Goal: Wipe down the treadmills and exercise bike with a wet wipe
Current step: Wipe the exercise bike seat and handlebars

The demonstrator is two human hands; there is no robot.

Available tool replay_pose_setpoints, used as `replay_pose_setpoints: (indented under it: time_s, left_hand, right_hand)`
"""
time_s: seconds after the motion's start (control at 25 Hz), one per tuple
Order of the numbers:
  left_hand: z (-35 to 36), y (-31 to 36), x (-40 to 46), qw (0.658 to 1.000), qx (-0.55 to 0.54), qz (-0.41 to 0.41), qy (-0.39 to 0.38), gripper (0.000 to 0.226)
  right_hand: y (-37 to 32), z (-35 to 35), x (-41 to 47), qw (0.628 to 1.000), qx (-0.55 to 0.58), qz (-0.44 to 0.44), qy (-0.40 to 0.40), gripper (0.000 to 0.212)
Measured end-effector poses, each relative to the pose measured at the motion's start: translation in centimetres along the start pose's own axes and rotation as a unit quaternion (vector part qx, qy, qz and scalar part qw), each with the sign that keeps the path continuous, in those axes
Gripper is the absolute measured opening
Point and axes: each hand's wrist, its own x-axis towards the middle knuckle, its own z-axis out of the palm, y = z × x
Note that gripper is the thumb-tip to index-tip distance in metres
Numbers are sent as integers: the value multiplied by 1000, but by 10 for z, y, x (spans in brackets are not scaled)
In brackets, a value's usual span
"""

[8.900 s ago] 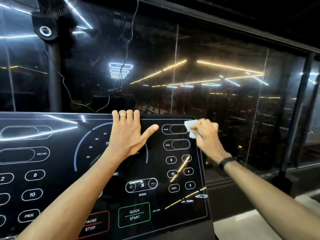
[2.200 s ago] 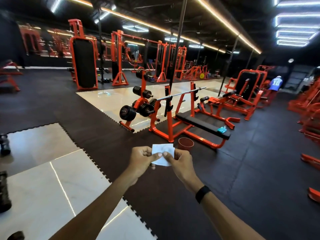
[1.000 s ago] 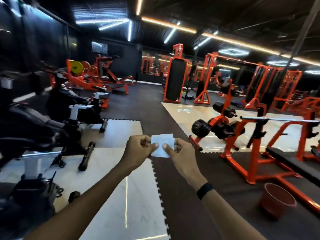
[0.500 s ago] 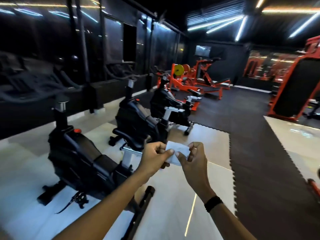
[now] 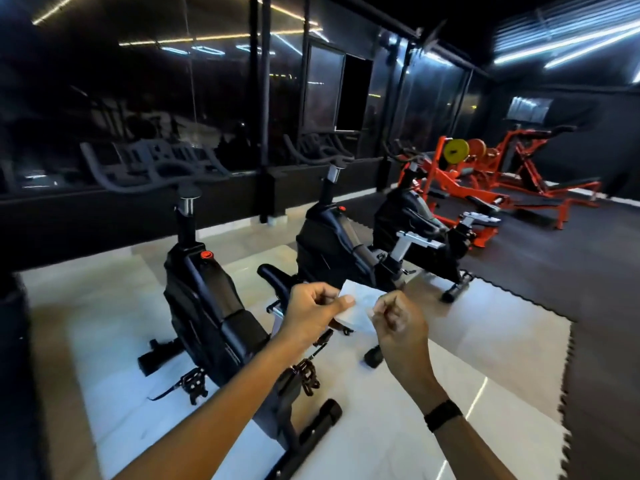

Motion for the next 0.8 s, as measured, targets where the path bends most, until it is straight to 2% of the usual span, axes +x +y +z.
replay_pose_setpoints:
  time_s: [0.16, 0.44, 0.68, 0.8]
  left_hand:
    - [52, -30, 30, 999, 15, -17, 33, 16]
    - [53, -74, 112, 992, 60, -47, 100, 5]
    - [72, -106, 242, 991, 43, -35, 122, 14]
    - [90, -100, 319, 994, 40, -25, 101, 12]
  right_hand:
    - [51, -35, 34, 997, -21, 32, -63, 20]
    - [140, -10, 107, 986, 1, 48, -162, 34]
    - [215, -1, 222, 976, -16, 30, -215, 26]
    - [247, -4, 303, 978, -42, 10, -203, 23]
